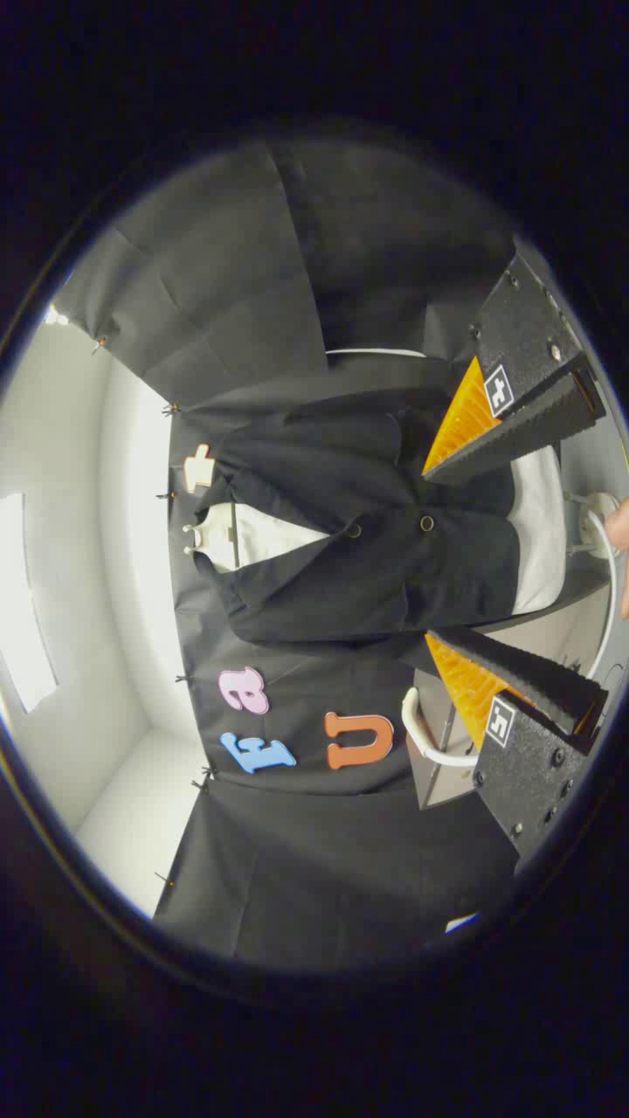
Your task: Iron the clothes twice with a garment steamer, once on the left side and once on the right side.
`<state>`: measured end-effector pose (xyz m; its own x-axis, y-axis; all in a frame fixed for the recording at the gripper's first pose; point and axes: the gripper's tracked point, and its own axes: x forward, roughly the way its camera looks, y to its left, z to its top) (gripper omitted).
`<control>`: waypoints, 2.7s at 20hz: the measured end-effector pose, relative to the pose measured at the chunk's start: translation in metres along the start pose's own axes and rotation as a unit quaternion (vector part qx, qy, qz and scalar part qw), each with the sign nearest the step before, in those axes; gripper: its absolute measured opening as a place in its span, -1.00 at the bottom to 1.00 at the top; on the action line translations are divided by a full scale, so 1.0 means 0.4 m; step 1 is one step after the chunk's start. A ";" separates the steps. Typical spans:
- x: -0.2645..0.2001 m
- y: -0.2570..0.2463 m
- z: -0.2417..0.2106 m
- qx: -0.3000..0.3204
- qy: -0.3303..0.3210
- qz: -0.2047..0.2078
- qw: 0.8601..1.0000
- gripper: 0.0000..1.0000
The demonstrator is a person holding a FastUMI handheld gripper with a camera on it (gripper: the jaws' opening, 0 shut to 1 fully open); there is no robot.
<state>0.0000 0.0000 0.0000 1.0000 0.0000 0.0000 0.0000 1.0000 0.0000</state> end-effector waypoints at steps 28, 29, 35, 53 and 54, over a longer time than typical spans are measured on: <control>0.168 0.347 0.048 -0.007 0.014 0.053 0.998 1.00; 0.185 0.373 0.051 -0.004 0.018 0.062 0.998 1.00; 0.333 0.577 0.019 -0.011 0.044 0.150 0.988 1.00; 1.004 1.087 -0.405 -0.035 0.321 0.158 0.933 0.86; 1.025 1.089 -0.427 -0.044 0.331 0.144 0.931 0.83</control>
<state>0.4099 0.4358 -0.1708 0.7389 0.2397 -0.6298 -0.2985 0.9543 0.0129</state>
